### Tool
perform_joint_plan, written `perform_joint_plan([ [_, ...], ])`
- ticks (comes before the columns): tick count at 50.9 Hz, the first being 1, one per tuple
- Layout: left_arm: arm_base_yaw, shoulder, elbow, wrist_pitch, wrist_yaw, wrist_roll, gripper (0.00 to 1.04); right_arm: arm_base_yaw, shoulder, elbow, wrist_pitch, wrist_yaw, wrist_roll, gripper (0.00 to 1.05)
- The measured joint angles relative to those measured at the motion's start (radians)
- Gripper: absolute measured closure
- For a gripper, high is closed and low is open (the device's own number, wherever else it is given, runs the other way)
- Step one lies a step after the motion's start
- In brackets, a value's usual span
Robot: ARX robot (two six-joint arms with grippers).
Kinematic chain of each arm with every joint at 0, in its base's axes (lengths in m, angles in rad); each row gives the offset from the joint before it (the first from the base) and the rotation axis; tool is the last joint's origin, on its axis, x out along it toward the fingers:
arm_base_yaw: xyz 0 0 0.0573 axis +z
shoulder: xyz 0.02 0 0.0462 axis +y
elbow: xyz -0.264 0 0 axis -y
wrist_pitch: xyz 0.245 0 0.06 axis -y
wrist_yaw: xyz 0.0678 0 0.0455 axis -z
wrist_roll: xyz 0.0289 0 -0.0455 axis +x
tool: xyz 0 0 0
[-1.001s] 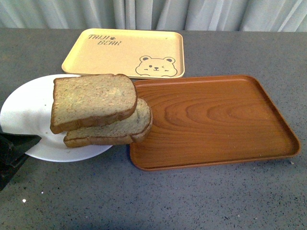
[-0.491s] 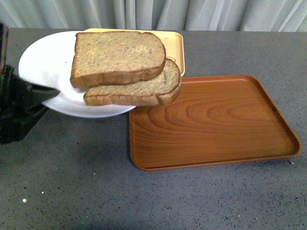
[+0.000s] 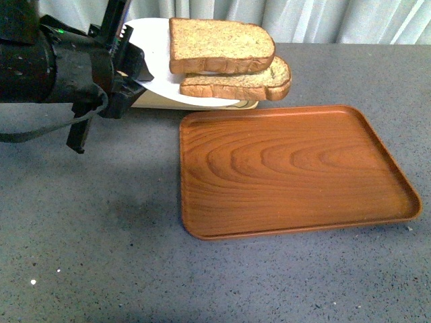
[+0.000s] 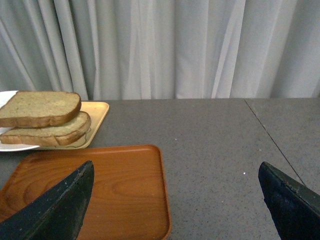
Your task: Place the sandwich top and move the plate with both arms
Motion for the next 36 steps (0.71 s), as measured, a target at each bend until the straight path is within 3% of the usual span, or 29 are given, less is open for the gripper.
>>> perform_joint_plan([
  [36,0.000,0.248,0.256,-0.034,-0.017,-0.129,1.02,0.000,0.000,0.000,0.000,0.000,0.000,0.09],
])
